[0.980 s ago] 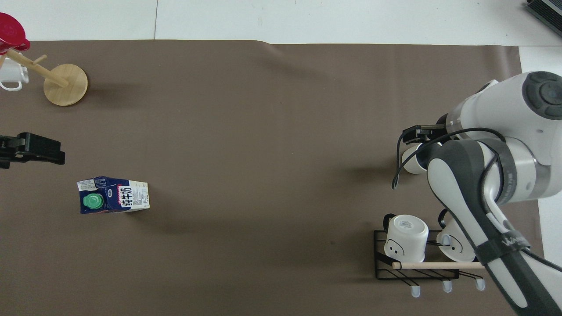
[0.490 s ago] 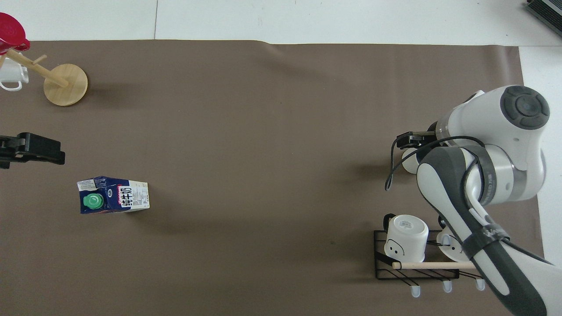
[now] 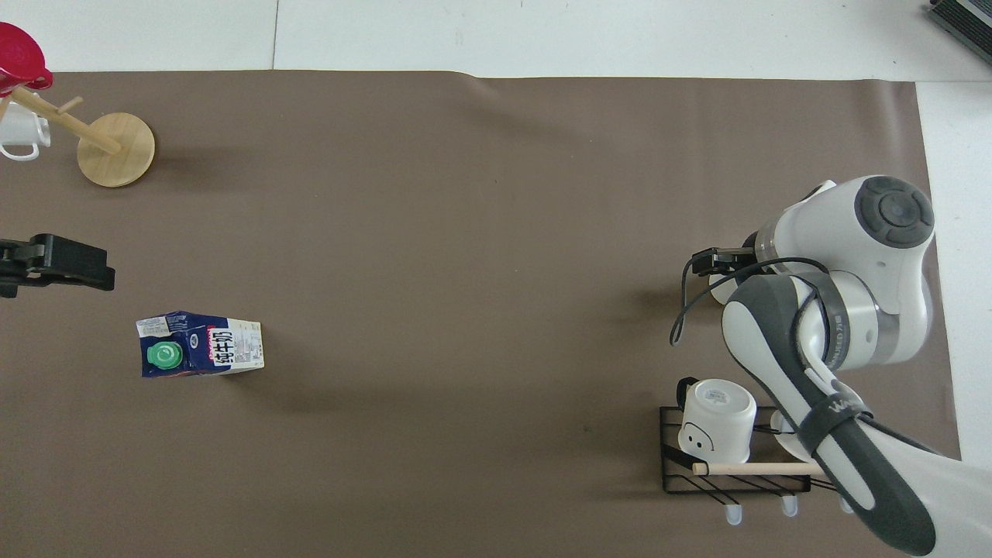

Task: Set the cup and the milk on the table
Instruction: 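Close the right gripper on the white mug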

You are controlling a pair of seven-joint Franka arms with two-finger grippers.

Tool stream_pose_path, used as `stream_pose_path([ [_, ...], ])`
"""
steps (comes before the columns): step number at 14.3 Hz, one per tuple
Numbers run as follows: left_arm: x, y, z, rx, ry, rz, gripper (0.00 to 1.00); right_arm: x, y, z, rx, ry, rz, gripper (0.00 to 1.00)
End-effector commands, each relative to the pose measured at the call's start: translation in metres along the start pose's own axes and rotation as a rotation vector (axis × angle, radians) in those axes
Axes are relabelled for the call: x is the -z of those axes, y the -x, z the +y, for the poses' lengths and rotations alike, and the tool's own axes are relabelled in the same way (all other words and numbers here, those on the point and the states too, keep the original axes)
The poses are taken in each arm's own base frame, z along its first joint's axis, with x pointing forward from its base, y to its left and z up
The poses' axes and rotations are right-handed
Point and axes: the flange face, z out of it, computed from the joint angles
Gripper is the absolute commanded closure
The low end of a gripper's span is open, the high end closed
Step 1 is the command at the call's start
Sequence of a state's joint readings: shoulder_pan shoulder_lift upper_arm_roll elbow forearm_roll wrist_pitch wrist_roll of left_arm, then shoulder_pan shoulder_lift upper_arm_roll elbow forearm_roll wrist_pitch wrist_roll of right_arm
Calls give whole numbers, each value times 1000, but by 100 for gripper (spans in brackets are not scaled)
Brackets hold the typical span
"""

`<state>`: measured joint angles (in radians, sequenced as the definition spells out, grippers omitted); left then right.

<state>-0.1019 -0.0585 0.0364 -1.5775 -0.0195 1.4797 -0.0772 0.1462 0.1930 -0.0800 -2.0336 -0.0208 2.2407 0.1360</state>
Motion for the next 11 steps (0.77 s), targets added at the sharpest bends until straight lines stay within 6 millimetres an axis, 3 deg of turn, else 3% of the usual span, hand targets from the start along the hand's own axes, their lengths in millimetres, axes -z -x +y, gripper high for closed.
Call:
stream_pose_path([
  [1,4,0,-3,9,-11,-11,0,-9,1,8,-21,-9,6,0],
  [8,4,0,2,-3,-11,-12,0,-14,3,9,-28,-10,9,3],
  [11,4,1,2,-6,-10,-12,0,-14,3,6,-30,-10,9,33],
])
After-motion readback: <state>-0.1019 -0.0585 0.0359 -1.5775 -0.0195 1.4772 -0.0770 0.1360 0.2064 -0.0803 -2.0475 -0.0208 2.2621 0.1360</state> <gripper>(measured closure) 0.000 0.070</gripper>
